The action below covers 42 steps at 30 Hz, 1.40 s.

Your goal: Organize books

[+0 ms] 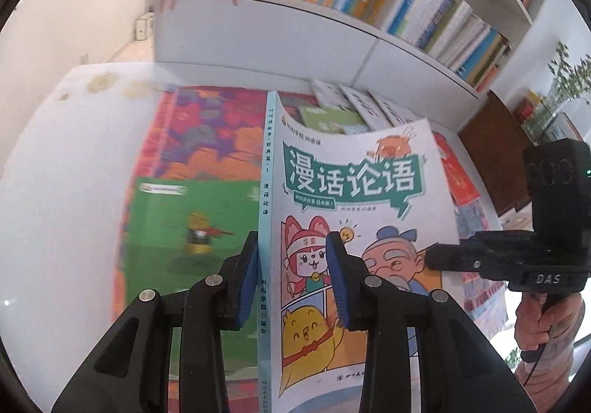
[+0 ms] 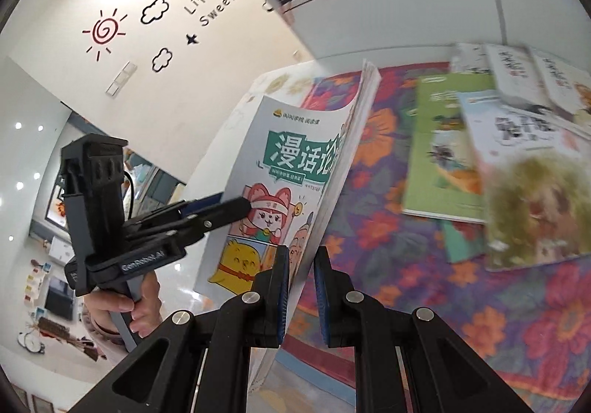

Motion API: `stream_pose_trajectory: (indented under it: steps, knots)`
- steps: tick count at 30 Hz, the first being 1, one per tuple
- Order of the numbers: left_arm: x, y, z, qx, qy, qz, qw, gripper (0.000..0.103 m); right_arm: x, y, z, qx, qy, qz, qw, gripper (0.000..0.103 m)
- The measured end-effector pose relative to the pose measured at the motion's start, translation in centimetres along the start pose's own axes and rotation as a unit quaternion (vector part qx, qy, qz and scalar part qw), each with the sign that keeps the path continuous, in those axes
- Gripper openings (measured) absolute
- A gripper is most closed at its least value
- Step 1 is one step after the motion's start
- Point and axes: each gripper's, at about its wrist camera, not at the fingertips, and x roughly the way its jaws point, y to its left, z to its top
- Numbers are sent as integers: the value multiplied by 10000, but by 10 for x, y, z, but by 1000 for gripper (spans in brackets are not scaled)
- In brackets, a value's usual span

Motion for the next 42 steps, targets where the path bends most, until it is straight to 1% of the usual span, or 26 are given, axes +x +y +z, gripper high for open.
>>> stream_pose_trajectory:
  steps: [4,10,15,19,21,24,26,28,30,32,35,37,42]
  knots:
    - [-1,28,1,-103,-20,107,9999,31,28,8,11,-23,150,89,9998,13]
    - [11,71,-5,-411,95,109,9990,31,76,12,23,-42,450,182,9988,13]
    - [28,97,-16,-560,296,224,9977,31,115,11,25,-17,699,241,9973,13]
    - [43,115,-23,-674,444,240,9964,32,140,8,24,1,866,258,9959,13]
    - [48,123,-27,-709,488,403,9955,32,148,3,20,22,920,240,9955,13]
    - [53,131,-31,-759,550,396,9948,32,149,-3,19,50,924,274,9953,13]
    - [57,132,-32,-688,605,461,9947,32,150,-7,17,110,949,277,9950,13]
    - [59,131,-32,-573,576,566,9951,32,152,-14,14,155,976,267,9947,13]
    - [61,127,-31,-419,643,751,9942,35,153,-18,10,199,984,264,9946,15]
    - [65,124,-31,-344,740,858,9930,36,149,-21,10,248,958,319,9946,15]
    - [67,125,-31,-215,728,896,9931,38,145,-21,10,267,962,373,9943,15]
    - [68,123,-30,-161,730,942,9927,39,145,-18,9,196,976,282,9946,15]
    - [69,119,-30,-66,680,1036,9923,39,146,-16,10,226,957,275,9948,15]
